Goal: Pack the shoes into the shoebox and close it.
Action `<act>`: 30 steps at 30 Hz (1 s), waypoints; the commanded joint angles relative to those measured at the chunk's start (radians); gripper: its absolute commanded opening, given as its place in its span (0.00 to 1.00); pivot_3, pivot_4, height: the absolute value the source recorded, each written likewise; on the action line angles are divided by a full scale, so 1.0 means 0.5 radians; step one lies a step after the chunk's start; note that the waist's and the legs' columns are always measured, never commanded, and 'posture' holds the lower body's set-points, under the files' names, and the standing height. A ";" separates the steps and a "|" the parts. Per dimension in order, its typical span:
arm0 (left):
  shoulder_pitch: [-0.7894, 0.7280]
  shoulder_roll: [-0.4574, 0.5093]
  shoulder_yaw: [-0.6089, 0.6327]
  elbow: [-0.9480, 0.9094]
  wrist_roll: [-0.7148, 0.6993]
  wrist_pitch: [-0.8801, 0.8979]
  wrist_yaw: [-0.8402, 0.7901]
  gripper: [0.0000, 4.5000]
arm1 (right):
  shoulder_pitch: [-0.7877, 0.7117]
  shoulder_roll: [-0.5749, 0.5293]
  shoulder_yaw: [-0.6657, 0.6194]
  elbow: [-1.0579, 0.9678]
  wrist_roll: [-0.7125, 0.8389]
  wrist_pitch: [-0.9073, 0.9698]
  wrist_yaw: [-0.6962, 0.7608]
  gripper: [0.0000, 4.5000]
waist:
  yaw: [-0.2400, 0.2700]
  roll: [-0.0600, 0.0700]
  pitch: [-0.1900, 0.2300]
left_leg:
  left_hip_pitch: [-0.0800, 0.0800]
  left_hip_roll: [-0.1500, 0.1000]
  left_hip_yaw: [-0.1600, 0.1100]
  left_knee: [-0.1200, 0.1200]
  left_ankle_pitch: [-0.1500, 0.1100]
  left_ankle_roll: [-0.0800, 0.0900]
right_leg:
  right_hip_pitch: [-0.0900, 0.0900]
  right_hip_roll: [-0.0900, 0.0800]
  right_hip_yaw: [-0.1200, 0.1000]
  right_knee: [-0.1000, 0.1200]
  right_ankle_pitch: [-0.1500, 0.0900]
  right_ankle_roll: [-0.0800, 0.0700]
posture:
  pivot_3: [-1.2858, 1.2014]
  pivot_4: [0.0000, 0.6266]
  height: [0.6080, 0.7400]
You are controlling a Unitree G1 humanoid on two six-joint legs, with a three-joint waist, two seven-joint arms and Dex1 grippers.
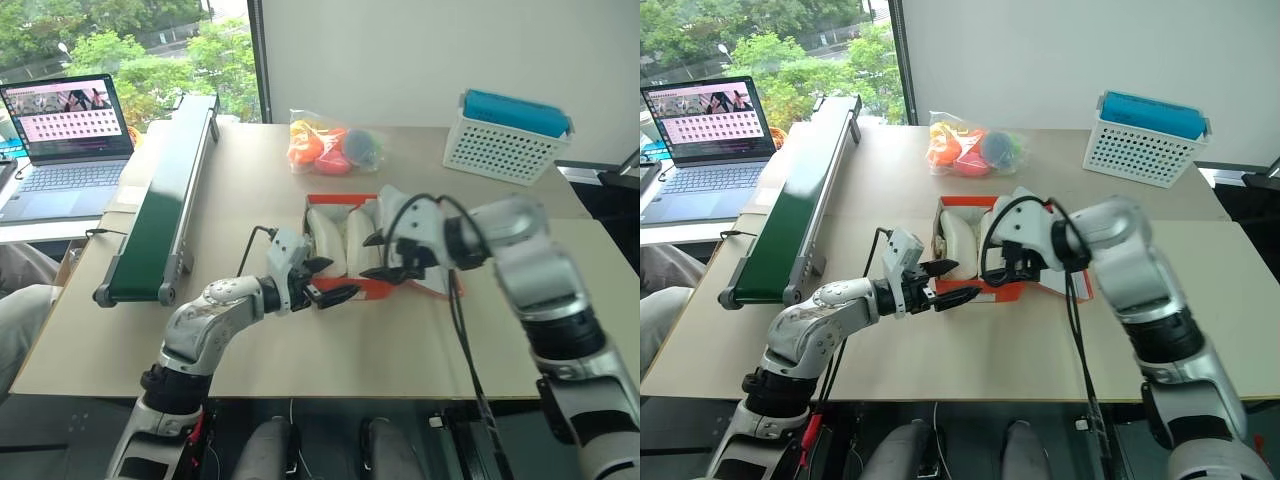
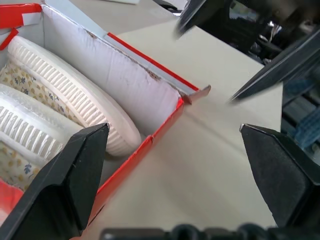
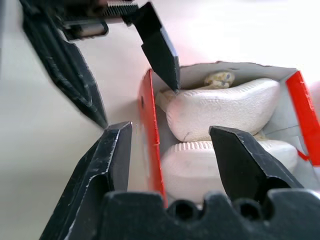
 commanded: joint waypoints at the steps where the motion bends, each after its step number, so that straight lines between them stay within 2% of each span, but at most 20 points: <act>1: 0.019 0.247 0.241 -0.192 0.002 -0.191 -0.151 1.00 | 0.073 -0.040 -0.353 -0.207 0.258 0.709 -0.156 0.66 | 0.002 0.000 0.000 | 0.000 0.001 0.000 0.000 -0.003 -0.004 | -0.001 -0.002 0.000 0.000 0.000 -0.001 | 0.52 0.24 0.69; 3: 0.046 0.390 0.308 -0.205 0.056 -0.283 -0.198 1.00 | 0.089 0.151 -0.524 -0.120 0.247 1.263 -0.389 0.66 | -0.001 0.000 -0.001 | 0.000 0.001 0.000 0.001 -0.008 -0.009 | 0.000 -0.005 0.000 -0.001 0.001 -0.002 | 0.52 0.24 0.69; 5: 0.069 0.480 0.353 -0.213 0.061 -0.315 -0.232 1.00 | 0.150 0.379 -0.699 -0.009 0.196 1.561 -0.636 0.66 | 0.001 -0.001 -0.002 | 0.000 0.002 0.000 0.001 -0.011 -0.009 | 0.000 -0.006 -0.001 -0.002 0.002 -0.003 | 0.52 0.24 0.69; 10: 0.121 0.579 0.368 -0.220 0.073 -0.346 -0.281 1.00 | 0.427 0.759 -0.985 0.041 0.298 1.631 -1.048 0.66 | 0.029 0.001 -0.002 | -0.006 -0.004 -0.001 -0.002 -0.008 -0.014 | -0.004 -0.006 -0.004 -0.001 0.001 -0.002 | 0.52 0.24 0.69; 13: 0.131 0.571 0.365 -0.217 0.083 -0.349 -0.258 1.00 | 0.588 0.837 -1.050 0.083 0.350 1.631 -1.251 0.66 | 0.027 -0.003 -0.004 | -0.010 -0.005 0.001 0.000 -0.001 -0.001 | -0.005 -0.004 -0.004 -0.002 0.001 -0.001 | 0.52 0.24 0.69; 19: 0.139 0.567 0.360 -0.217 0.073 -0.347 -0.243 1.00 | 0.654 0.791 -1.119 0.023 0.740 1.631 -1.474 0.66 | 0.014 -0.003 -0.004 | 0.000 -0.002 -0.001 -0.001 -0.006 -0.013 | 0.003 0.001 -0.004 -0.001 0.000 0.000 | 0.52 0.24 0.69; 20: 0.141 0.566 0.356 -0.213 0.077 -0.347 -0.239 1.00 | 0.675 0.761 -1.112 -0.004 0.799 1.631 -1.507 0.61 | 0.011 -0.003 -0.004 | 0.000 -0.001 -0.001 -0.002 0.000 -0.002 | 0.002 0.003 -0.004 -0.001 0.000 0.000 | 0.52 0.24 0.69; 23: 0.141 0.564 0.353 -0.207 0.077 -0.342 -0.235 1.00 | 0.740 0.698 -1.090 -0.052 0.917 1.631 -1.654 0.45 | 0.010 -0.003 -0.004 | 0.000 -0.001 -0.001 -0.004 0.001 0.000 | 0.001 0.003 -0.004 -0.001 0.000 0.000 | 0.52 0.24 0.69; 28: 0.128 0.570 0.354 -0.184 0.071 -0.334 -0.244 1.00 | 0.888 0.608 -1.024 -0.068 1.094 1.631 -1.839 0.04 | 0.011 -0.003 -0.004 | 0.000 -0.001 0.000 -0.003 0.000 0.003 | 0.002 0.002 -0.003 -0.001 -0.001 0.000 | 0.52 0.24 0.69; 30: 0.119 0.568 0.349 -0.168 0.078 -0.339 -0.245 1.00 | 0.917 0.530 -1.002 -0.092 1.190 1.631 -1.863 0.01 | 0.013 -0.003 -0.004 | 0.000 -0.001 0.000 -0.003 -0.003 0.008 | 0.002 0.003 -0.002 -0.001 -0.001 0.000 | 0.52 0.24 0.69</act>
